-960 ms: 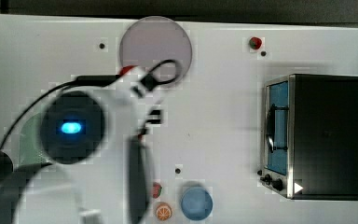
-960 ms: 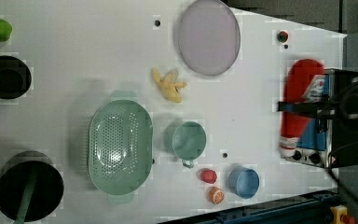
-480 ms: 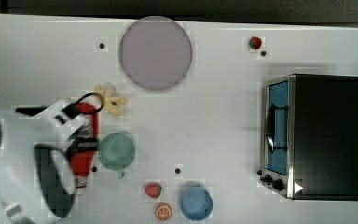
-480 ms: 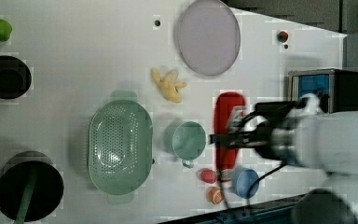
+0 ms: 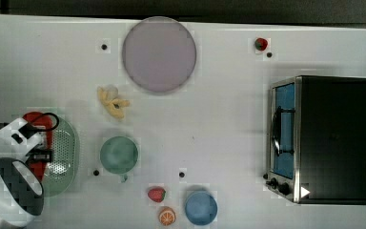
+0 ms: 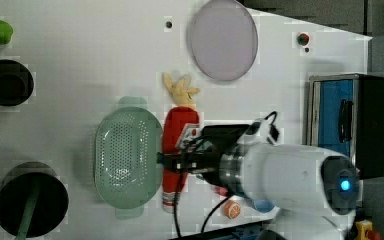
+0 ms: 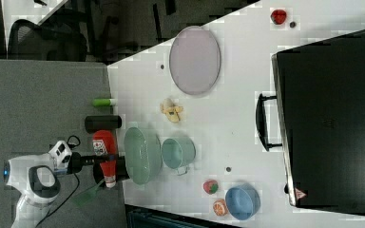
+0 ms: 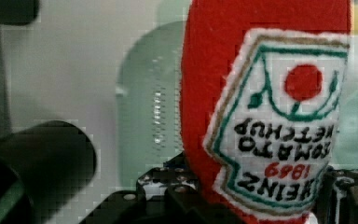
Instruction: Pick Ketchup from the table and place it in strainer.
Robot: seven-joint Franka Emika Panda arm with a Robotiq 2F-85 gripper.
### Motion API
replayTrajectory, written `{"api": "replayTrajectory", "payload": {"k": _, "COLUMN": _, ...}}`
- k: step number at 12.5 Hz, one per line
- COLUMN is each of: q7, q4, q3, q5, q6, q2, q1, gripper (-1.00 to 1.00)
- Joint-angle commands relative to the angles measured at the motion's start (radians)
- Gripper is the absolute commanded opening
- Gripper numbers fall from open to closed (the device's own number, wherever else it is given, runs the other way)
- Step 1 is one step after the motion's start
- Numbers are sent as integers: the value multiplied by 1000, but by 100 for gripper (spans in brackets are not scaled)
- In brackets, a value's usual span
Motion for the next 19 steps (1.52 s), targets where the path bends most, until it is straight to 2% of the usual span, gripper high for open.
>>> {"api": "replayTrajectory", "payload": {"k": 1, "q7": 183, "q4": 13, "q3": -4, "q5": -58, "q6": 84, "q2": 88, "q1": 8, "gripper": 23}}
{"api": "replayTrajectory", "payload": {"k": 4, "q7": 244, "q4": 11, "q3": -9, "q5": -102, "q6": 194, "q2": 197, "q1": 28, "gripper": 27}}
{"api": "replayTrajectory", "payload": {"k": 7, "q7": 252, "q4": 10, "q3": -10, "q5": -137, "q6": 228, "q2": 253, "q1": 36, "gripper": 90}}
{"api": "replayTrajectory", "payload": {"k": 8, "q7": 252, "q4": 11, "q3": -11, "q5": -143, "q6": 225, "q2": 246, "q1": 36, "gripper": 100}}
{"api": "replayTrajectory", "payload": {"k": 10, "q7": 254, "q4": 10, "q3": -13, "q5": -143, "q6": 212, "q2": 215, "q1": 32, "gripper": 100}}
{"api": "replayTrajectory", "payload": {"k": 12, "q7": 257, "q4": 10, "q3": -18, "q5": -133, "q6": 166, "q2": 153, "q1": 0, "gripper": 100}}
{"api": "replayTrajectory", "payload": {"k": 16, "q7": 257, "q4": 12, "q3": -37, "q5": -133, "q6": -3, "q2": -27, "q1": -113, "gripper": 100}}
{"api": "replayTrajectory", "payload": {"k": 19, "q7": 256, "q4": 22, "q3": -117, "q5": -132, "q6": -141, "q2": -184, "q1": -191, "gripper": 100}}
